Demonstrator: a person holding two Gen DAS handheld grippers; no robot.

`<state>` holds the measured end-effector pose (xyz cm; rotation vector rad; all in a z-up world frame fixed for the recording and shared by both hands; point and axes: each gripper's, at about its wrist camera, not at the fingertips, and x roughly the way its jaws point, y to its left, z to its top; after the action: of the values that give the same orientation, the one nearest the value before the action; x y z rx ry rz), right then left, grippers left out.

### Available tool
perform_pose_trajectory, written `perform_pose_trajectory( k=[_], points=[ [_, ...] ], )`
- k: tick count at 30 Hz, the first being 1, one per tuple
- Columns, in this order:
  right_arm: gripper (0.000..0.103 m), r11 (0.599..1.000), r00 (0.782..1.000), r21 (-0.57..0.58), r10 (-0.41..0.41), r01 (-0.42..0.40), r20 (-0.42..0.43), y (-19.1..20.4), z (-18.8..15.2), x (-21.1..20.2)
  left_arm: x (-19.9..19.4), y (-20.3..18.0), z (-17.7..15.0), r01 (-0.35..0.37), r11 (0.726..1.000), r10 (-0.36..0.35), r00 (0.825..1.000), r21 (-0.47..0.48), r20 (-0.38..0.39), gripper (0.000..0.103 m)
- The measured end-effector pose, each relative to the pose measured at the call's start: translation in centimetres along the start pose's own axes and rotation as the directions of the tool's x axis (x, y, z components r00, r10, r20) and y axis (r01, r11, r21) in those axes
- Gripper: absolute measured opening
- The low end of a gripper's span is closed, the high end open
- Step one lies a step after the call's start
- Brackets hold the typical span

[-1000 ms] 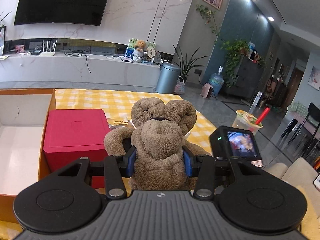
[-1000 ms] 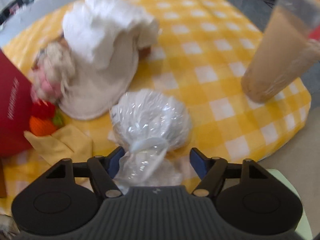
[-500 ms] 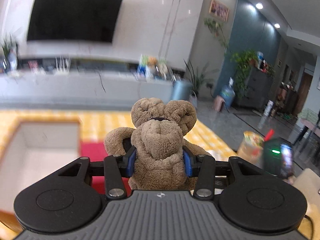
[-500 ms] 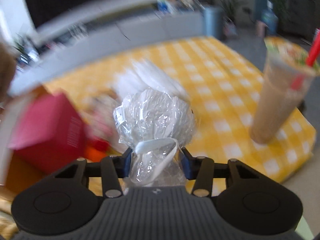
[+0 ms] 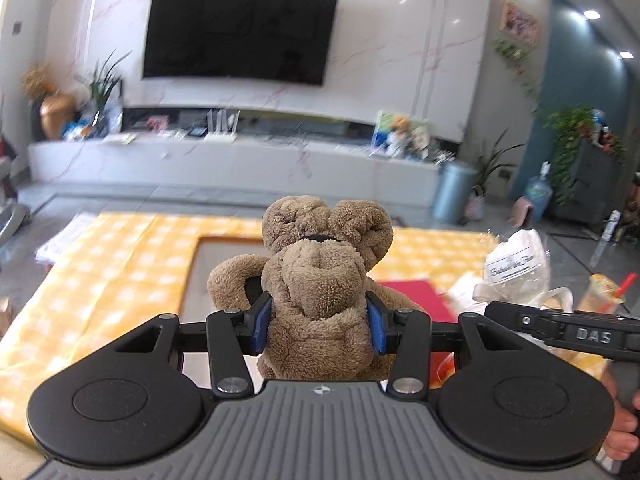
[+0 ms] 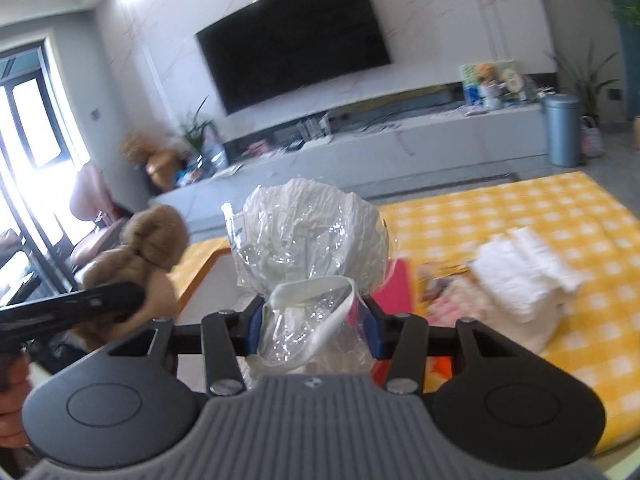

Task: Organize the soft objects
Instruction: 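Lift the teddy bear with the left tool while the right tool carries the bag toward the orange box, then lower the bear into the orange box with the left tool while the right tool lowers the bag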

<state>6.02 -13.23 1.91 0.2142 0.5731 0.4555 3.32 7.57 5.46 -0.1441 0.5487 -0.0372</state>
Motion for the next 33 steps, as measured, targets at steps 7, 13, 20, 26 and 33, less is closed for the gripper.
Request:
perform_pose_trajectory(
  k=[7, 13, 20, 26, 33],
  points=[
    [0.048, 0.998, 0.998, -0.022, -0.062, 0.062, 0.011, 3.1, -1.8, 5.8, 5.5, 2.9, -3.2, -0.027, 0.999, 0.023, 0.985, -0.021, -0.173, 0.053],
    [0.048, 0.998, 0.999, -0.047, -0.037, 0.038, 0.024, 3.2, -3.3, 8.7, 7.3, 2.8, -4.2, -0.151, 0.987, 0.160, 0.965, 0.059, -0.208, 0.053],
    [0.048, 0.997, 0.998, -0.059, -0.058, 0.057, -0.017, 3.0, -4.2, 10.3, 8.0, 2.5, -5.0, -0.214, 0.973, 0.230, 0.940, 0.091, -0.252, 0.053],
    [0.048, 0.996, 0.999, -0.081, -0.049, 0.047, -0.017, 3.9, -4.4, 10.4, 7.7, 1.6, -4.8, -0.233, 0.961, 0.261, 0.939, 0.146, -0.222, 0.065],
    [0.048, 0.995, 1.000, -0.102, -0.018, 0.018, 0.004, 5.0, -4.1, 9.4, 3.8, 3.3, -3.0, -0.216, 0.976, 0.219, 0.974, 0.039, -0.062, 0.096]
  ],
)
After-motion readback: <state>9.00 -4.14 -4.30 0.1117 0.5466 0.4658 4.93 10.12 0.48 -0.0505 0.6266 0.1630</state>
